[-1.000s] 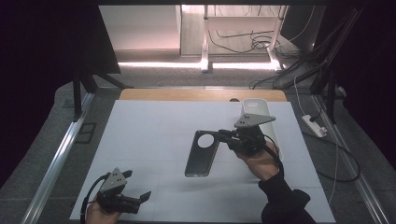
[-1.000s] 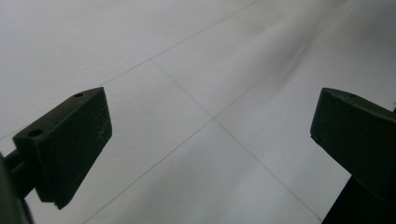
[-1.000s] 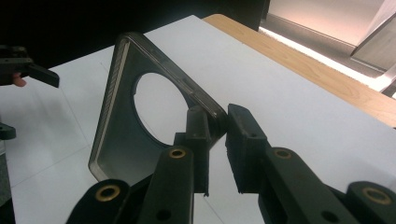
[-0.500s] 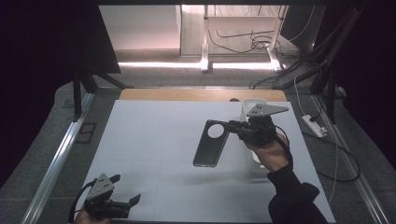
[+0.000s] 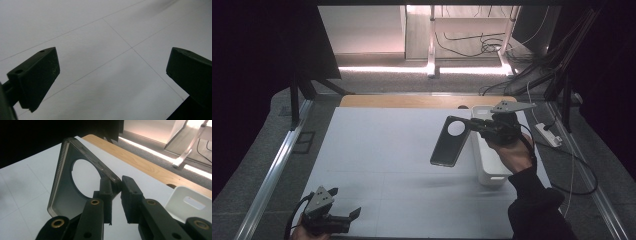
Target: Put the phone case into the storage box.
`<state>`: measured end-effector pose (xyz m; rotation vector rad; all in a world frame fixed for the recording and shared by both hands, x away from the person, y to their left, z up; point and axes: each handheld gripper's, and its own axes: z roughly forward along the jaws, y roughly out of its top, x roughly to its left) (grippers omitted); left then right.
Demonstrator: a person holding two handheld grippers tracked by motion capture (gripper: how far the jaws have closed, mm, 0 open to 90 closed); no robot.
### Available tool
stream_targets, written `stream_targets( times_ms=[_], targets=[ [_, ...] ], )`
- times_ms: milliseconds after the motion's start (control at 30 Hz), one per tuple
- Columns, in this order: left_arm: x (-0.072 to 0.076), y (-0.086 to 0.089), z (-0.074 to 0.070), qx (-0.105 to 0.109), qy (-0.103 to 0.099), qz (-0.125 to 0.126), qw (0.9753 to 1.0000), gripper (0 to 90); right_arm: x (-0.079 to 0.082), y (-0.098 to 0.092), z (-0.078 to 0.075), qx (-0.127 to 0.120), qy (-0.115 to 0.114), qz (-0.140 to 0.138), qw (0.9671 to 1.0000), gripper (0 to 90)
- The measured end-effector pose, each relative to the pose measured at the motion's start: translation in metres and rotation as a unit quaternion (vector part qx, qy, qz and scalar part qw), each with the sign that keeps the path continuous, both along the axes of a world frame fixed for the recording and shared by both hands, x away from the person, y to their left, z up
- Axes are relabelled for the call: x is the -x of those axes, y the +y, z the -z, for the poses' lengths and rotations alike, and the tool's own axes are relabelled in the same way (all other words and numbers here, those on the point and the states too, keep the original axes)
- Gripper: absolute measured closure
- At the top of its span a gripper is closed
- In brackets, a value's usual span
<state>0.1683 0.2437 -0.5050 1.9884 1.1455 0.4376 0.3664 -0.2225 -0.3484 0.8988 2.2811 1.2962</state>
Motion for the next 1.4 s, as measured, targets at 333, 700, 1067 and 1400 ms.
stream_targets(
  times_ms=[333, 700, 1067, 1400],
  targets=[
    [-0.002, 0.001, 0.0, -0.004, -0.004, -0.005, 1.0, 0.0, -0.013, -0.013, -0.008, 0.002, -0.006, 0.02, 0.9998, 78.4],
    [-0.004, 0.0, 0.001, -0.009, 0.005, 0.001, 0.9999, 0.0, -0.028, -0.025, -0.018, 0.007, -0.015, 0.039, 0.9991, 78.4],
    [-0.004, 0.0, 0.002, -0.008, 0.008, 0.002, 0.9999, 0.0, -0.04, -0.037, -0.033, 0.013, -0.032, 0.056, 0.9978, 78.4],
    [-0.005, 0.0, 0.002, -0.007, 0.009, 0.002, 0.9999, 0.0, -0.052, -0.048, -0.04, 0.024, -0.041, 0.074, 0.9961, 78.4]
  ],
)
